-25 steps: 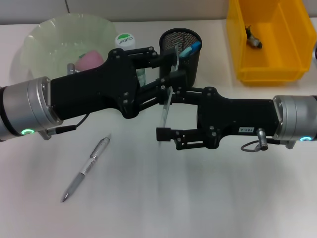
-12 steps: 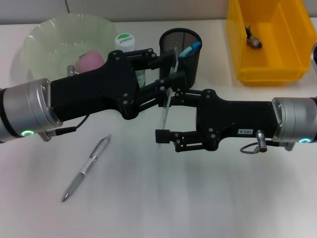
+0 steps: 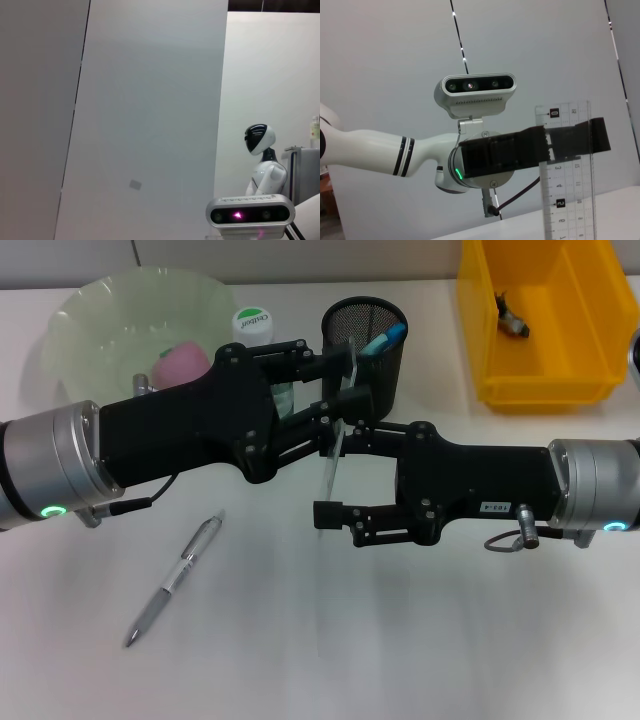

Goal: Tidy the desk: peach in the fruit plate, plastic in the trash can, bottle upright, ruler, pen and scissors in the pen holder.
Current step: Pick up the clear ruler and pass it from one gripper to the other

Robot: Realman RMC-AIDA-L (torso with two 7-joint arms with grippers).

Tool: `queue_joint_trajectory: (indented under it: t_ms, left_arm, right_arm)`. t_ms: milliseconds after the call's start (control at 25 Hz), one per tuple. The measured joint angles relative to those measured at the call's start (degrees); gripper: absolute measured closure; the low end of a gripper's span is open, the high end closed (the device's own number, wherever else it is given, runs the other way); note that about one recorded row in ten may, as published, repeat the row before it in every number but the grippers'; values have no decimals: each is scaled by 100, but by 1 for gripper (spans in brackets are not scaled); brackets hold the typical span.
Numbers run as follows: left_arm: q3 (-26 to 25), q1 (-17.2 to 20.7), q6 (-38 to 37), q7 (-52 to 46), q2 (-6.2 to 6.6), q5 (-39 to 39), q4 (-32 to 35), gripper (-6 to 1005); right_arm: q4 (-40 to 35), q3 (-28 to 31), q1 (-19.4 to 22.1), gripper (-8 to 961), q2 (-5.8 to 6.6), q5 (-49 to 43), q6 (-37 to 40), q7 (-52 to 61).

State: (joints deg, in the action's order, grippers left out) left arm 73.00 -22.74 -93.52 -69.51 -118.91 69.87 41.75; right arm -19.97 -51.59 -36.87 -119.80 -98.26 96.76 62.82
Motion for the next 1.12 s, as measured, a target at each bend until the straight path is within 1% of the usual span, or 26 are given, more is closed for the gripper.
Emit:
queue_joint_trajectory:
  t_ms: [520, 720, 920, 1120]
  left_arm:
    - [-5, -2, -9, 43, 0, -17, 0, 602]
    - [1, -2, -9, 43, 0, -18, 0, 602]
    - [11, -3, 4, 43, 0, -18, 0, 601]
    - [7, -2, 7, 43, 0, -18, 0, 600]
  right_arm:
    - [11, 14, 47, 228, 1, 152, 9, -54]
    - [11, 16, 48, 456, 1, 152, 16, -56]
    - [11, 18, 49, 469, 0, 152, 8, -59]
    - [10, 19, 49, 523, 1, 152, 1, -69]
